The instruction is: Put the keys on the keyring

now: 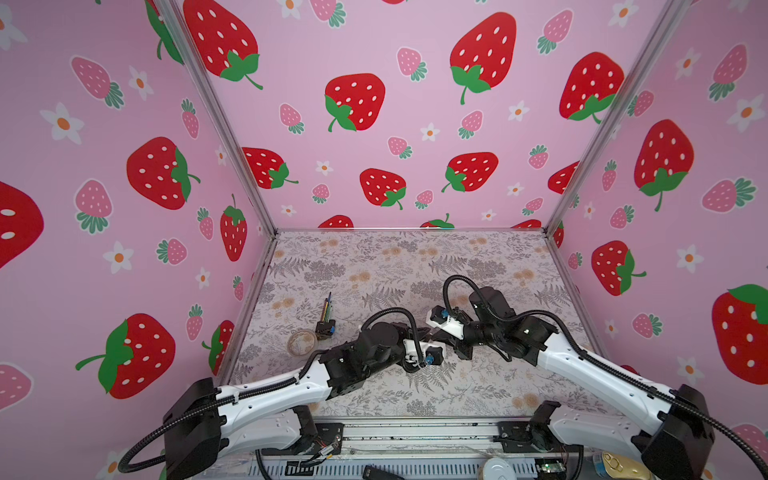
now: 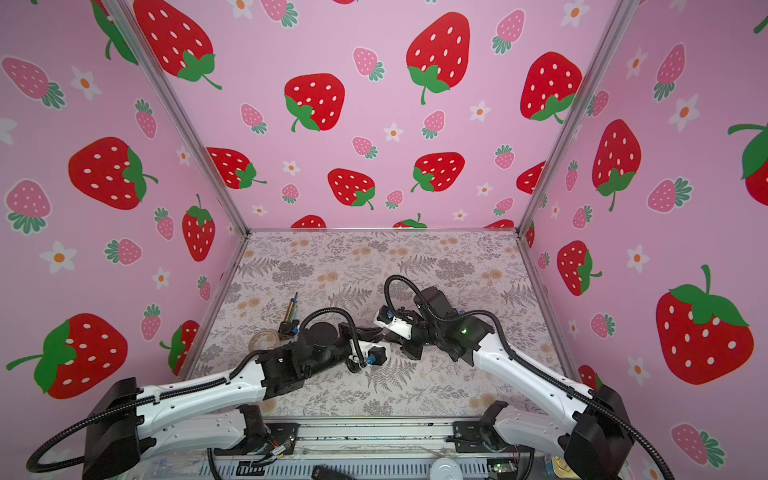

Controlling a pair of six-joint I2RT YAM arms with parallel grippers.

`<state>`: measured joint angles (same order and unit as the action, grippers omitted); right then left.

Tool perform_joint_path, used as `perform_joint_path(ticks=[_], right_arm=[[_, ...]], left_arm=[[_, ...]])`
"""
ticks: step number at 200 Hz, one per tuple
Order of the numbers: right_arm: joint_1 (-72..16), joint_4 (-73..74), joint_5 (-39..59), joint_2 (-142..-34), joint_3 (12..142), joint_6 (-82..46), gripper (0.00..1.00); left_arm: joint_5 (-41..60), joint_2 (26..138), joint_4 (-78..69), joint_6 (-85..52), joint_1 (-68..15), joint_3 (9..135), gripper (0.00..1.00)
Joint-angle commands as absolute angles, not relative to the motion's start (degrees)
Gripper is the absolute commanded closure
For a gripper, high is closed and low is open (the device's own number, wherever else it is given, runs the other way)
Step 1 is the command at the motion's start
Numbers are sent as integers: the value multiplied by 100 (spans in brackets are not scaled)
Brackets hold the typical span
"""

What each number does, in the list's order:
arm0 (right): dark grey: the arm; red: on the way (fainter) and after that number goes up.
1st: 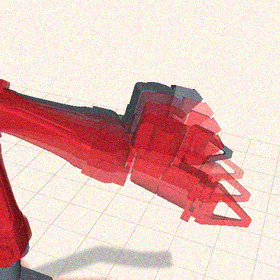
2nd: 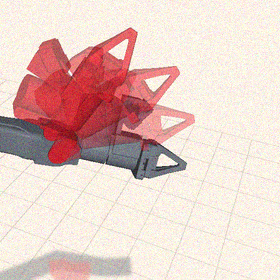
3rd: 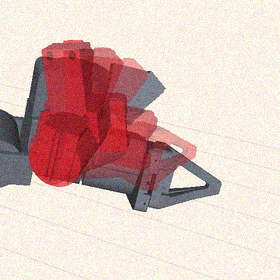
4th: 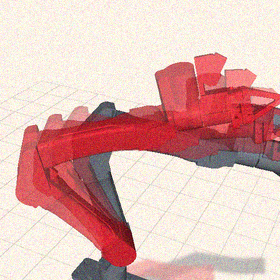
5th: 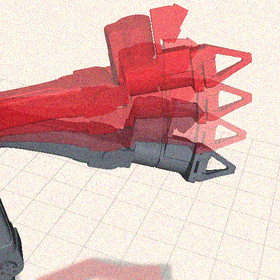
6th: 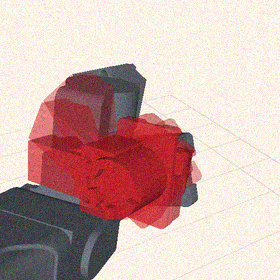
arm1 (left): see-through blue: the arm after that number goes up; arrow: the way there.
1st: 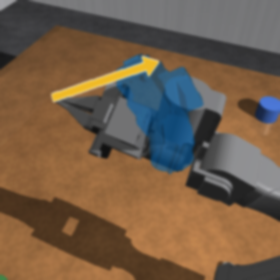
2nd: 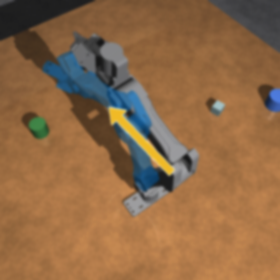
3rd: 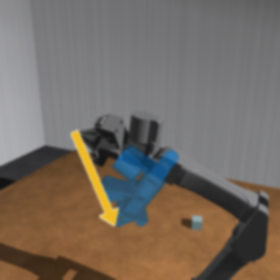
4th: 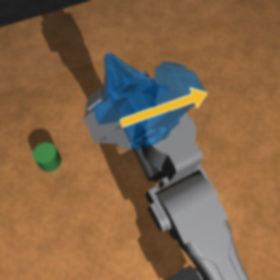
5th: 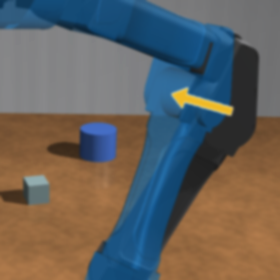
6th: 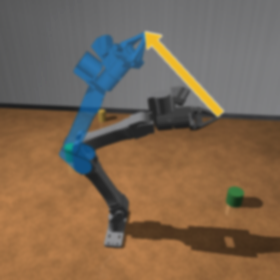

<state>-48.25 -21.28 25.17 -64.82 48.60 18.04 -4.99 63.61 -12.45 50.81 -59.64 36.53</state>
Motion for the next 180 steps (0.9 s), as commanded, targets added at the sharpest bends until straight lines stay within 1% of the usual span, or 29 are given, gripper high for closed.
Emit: perform_joint_path(ticks=[1,47,70,73,76,81,92,106,113,134,152,158,162,170,180], right_arm=[[-4840,-1999,2687,-6368,4968,1819,99],[-4864,-1995,2690,-6319,4966,1828,99],[-4892,-1998,2647,-6335,4957,1845,100],[-4893,-1995,2645,-6334,4960,1846,99],[-4891,-1996,2639,-6337,4957,1851,100],[-4894,-1995,2629,-6330,4957,1861,99],[-4896,-1974,2594,-6315,4957,1887,100],[-4905,-1929,2559,-6244,4934,1976,95],[-4907,-1923,2497,-6191,4903,1993,94],[-4909,-1700,2409,-6003,4810,2080,93],[-4899,-1587,2310,-5858,4718,2125,91],[-4903,-1533,2274,-5817,4676,2128,89],[-4898,-1502,2245,-5792,4649,2134,86],[-4900,-1450,2188,-5754,4603,2140,76],[-4902,-1428,2114,-5729,4585,2162,70]], left_arm=[[-536,6415,-1187,5091,-5987,3946,80],[-489,6478,-1072,5059,-5988,3997,81],[-427,6509,-1055,5028,-5978,4025,93],[-422,6505,-1050,5021,-5982,4028,93],[-415,6505,-1042,5016,-5979,4031,98],[-405,6519,-1030,5016,-5977,4034,100],[-396,6530,-998,4989,-5977,4053,100],[-341,6548,-912,4939,-5945,4072,100],[-272,6535,-876,4868,-5906,4073,100],[191,6405,-894,4519,-5711,4021,100],[622,6257,-1034,4184,-5520,3917,100],[744,6221,-1052,4107,-5467,3881,100],[833,6199,-1077,4052,-5438,3863,100],[1026,6171,-1081,3973,-5395,3833,100],[1168,6139,-1085,3861,-5341,3817,100]])
